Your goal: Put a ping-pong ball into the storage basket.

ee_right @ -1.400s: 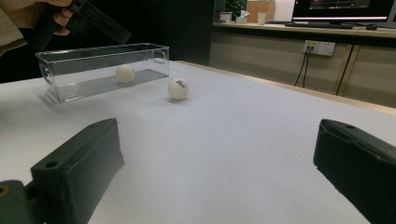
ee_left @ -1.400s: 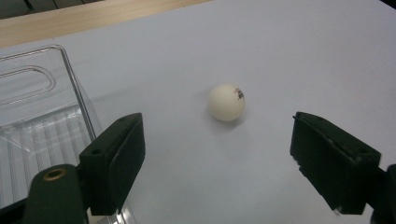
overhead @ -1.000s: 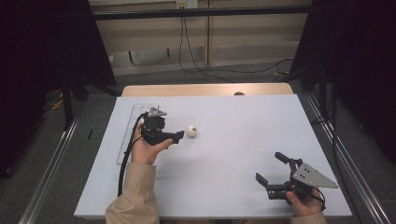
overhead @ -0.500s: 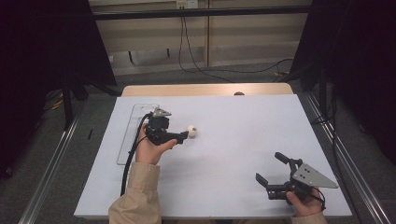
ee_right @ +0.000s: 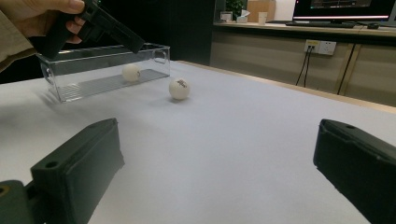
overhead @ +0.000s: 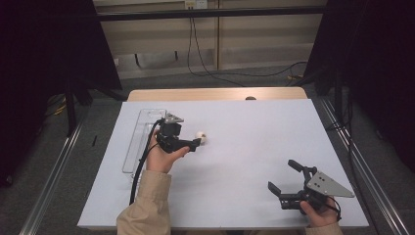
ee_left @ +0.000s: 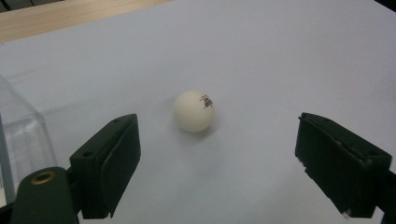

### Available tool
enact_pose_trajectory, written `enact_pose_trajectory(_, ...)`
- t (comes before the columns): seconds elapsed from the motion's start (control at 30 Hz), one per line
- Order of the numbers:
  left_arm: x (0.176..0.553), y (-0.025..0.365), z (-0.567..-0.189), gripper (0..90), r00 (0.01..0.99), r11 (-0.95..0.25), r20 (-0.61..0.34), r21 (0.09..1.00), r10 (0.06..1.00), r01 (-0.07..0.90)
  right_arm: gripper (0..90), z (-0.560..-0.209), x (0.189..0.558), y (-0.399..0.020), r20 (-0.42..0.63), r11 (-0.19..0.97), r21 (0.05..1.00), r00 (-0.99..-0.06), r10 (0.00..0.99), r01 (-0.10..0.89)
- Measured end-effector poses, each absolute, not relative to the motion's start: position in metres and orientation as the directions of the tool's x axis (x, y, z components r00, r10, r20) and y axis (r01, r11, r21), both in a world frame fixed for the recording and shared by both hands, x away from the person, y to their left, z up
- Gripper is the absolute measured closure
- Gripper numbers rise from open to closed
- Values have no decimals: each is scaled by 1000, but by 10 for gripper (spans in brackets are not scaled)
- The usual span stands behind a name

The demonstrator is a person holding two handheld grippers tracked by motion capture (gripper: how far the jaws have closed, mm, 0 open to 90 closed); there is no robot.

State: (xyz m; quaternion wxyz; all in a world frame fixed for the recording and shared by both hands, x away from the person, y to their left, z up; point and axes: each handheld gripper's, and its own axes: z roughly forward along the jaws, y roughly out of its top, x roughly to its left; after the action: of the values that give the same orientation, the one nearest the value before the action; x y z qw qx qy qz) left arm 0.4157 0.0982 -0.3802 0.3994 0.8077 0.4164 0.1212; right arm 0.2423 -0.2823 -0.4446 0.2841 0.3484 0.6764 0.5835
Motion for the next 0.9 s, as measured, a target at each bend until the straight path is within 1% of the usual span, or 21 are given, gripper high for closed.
enact_pose_trajectory(0.23,416,94,-384,143,631,-354,-125,737,766,576,4,-445,242,-282,20,78,987,-597,802,137)
enact_pose_trajectory(0.5,416,87,-387,143,627,-350,-127,737,769,579,4,-444,242,-282,21,76,987,-598,801,138)
enact_pose_trajectory(0.63,417,85,-390,143,637,-371,-117,728,762,576,4,-444,242,-283,20,77,988,-598,801,137)
enact_pose_trajectory(0.77,417,81,-393,142,633,-363,-121,732,764,577,4,-444,242,-282,21,77,988,-599,801,137)
enact_pose_trajectory(0.8,418,82,-392,142,642,-379,-113,726,758,574,4,-444,242,-282,22,76,988,-598,801,137)
enact_pose_trajectory(0.9,418,79,-394,142,631,-360,-121,733,766,577,4,-444,242,-282,22,75,988,-598,801,137)
